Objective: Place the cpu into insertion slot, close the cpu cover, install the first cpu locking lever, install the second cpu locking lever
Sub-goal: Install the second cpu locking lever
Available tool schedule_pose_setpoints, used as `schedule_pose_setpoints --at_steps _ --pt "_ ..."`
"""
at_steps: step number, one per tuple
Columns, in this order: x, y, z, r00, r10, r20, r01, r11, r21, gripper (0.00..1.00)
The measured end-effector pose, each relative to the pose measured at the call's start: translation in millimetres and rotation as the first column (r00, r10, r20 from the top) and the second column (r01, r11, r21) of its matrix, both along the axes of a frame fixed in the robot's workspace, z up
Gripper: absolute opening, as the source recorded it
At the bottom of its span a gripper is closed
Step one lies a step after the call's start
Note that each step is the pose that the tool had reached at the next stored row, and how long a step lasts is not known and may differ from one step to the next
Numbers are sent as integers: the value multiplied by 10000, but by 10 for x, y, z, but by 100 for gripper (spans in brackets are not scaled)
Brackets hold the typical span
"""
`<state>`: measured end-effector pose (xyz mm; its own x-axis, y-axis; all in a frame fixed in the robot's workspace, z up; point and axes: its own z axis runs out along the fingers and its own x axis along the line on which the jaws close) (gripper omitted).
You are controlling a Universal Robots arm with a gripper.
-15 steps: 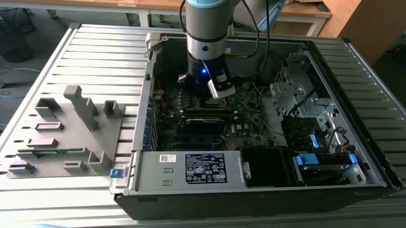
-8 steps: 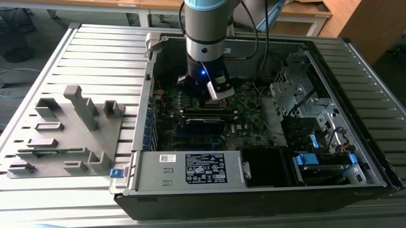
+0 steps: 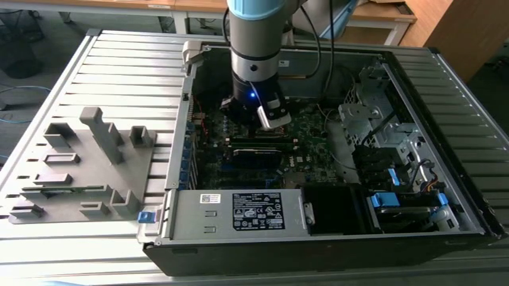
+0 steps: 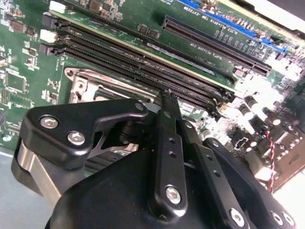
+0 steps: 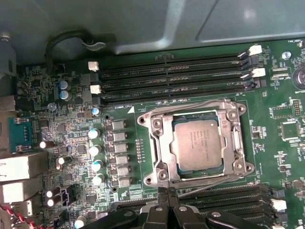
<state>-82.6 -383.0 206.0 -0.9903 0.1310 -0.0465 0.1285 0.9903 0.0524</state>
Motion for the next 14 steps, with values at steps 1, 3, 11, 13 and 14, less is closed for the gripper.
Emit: schedule_pose_setpoints --at_steps 1,3,11,13,14 --pt "-3 0 -3 10000 0 0 0 10000 0 11" --pt "-10 0 -10 10000 -1 1 1 10000 2 11" --pt "-25 0 -31 10000 0 1 0 10000 44 11" --pt "-27 0 -35 10000 0 1 0 10000 77 11" --pt "-29 -1 -37 10000 0 1 0 10000 95 11"
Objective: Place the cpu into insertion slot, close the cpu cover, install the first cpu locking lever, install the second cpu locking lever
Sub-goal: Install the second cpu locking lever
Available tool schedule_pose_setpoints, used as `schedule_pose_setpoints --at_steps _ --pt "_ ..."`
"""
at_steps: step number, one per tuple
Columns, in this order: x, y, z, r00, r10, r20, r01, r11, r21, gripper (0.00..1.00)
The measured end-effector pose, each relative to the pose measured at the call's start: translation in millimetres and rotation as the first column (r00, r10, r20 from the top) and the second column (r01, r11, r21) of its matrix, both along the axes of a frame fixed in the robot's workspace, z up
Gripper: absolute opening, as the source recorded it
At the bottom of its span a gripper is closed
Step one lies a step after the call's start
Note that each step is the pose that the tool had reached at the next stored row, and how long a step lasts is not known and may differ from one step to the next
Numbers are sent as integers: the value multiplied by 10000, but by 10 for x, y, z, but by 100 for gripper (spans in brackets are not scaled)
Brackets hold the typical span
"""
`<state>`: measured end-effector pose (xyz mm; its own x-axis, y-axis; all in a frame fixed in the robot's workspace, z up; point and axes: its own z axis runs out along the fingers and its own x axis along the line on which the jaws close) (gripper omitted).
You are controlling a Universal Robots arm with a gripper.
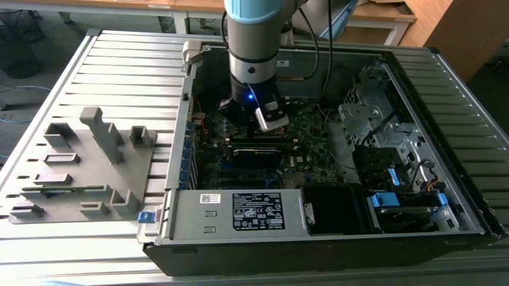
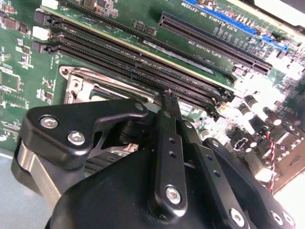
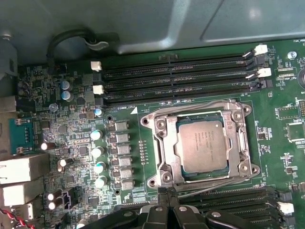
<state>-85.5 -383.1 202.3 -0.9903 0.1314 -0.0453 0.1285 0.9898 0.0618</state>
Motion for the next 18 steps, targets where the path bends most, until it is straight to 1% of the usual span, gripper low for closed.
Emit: schedule_pose_setpoints --at_steps 5,10,12,16,18 --pt "-8 -2 -12 10000 0 -1 0 10000 47 11" --pt "-19 -7 -25 10000 0 -1 0 9999 152 11" --pt "-23 -10 -27 10000 -1 -4 1 9997 237 11" --pt "-28 -18 -33 10000 -1 -2 1 9989 465 11" --pt "-30 -23 -37 10000 -1 -2 1 9985 556 11"
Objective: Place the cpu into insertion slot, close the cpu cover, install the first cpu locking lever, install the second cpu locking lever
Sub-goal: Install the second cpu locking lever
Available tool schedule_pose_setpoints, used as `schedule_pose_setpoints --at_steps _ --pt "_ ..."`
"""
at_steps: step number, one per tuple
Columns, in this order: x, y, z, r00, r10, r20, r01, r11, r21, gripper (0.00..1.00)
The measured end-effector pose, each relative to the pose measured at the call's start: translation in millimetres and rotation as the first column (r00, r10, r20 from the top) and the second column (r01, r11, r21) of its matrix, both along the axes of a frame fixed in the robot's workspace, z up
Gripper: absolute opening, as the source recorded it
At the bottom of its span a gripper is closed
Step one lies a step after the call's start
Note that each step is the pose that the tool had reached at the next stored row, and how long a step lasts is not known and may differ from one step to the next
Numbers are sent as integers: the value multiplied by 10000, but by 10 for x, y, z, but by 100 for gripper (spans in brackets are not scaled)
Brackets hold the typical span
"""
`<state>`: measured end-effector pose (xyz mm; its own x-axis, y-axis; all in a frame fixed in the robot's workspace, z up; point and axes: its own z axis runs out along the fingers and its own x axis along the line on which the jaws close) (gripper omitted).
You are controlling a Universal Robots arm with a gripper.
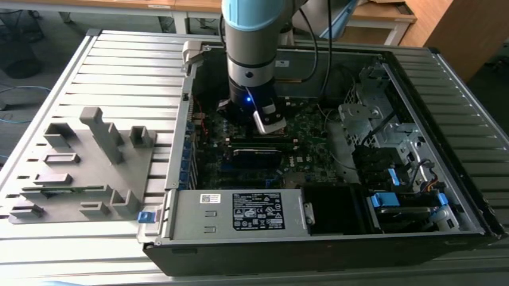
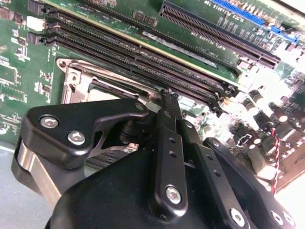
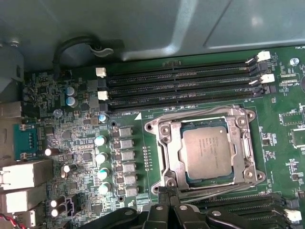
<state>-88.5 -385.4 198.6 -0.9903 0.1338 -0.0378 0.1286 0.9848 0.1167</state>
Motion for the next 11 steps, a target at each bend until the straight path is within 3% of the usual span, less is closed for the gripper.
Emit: schedule_pose_setpoints --at_steps 7,11 --pt "-4 -26 -18 10000 0 10 0 9997 229 11" --pt "-13 -41 -16 10000 0 3 0 9995 320 11"
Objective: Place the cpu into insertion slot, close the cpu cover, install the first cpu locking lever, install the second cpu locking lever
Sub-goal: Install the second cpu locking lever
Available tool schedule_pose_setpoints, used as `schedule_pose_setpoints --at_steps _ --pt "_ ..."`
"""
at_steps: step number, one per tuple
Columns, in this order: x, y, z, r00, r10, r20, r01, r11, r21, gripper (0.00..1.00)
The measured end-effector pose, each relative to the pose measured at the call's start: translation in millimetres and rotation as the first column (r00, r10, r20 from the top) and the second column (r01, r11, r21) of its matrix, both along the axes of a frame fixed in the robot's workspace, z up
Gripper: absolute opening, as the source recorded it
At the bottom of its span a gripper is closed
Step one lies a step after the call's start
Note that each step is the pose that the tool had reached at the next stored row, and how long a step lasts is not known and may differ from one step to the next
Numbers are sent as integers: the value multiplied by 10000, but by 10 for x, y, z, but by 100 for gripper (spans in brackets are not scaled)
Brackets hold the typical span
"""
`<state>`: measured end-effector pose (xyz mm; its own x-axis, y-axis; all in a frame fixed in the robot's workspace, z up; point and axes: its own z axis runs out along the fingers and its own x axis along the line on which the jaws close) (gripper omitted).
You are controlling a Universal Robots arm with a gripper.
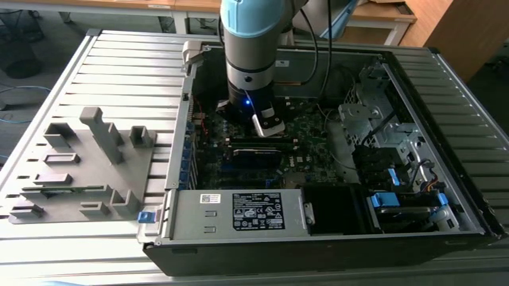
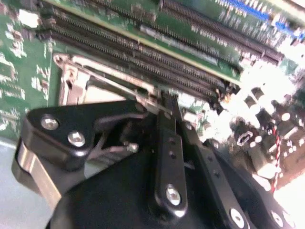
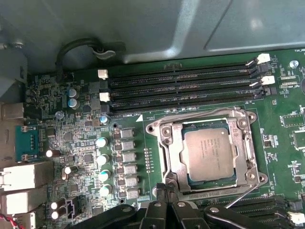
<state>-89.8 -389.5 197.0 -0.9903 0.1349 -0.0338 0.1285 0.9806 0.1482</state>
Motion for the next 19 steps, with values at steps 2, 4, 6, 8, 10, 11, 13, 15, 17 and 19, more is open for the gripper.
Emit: schedule_pose_setpoints --at_steps 2,4,6,8,10,11,13,15,17,19 --pt "-1 0 1 10000 -1 -1 1 10000 13 11" --pt "-1 -1 9 10000 -1 -2 1 10000 13 11" --pt "-1 -1 42 10000 -1 -1 1 10000 15 11" --pt "-1 -1 99 10000 -1 -1 1 10000 15 11" --pt "-1 -1 172 10000 -1 -2 1 10000 13 11" --pt "-1 -1 210 10000 0 -2 0 10000 13 11" --pt "-1 -1 290 10000 0 -2 0 10000 14 11" --pt "-1 -1 373 10000 -1 -1 1 10000 15 11" --pt "-1 -1 454 10000 -1 -1 1 10000 15 11" --pt "0 -1 537 10000 0 -1 0 10000 15 11"
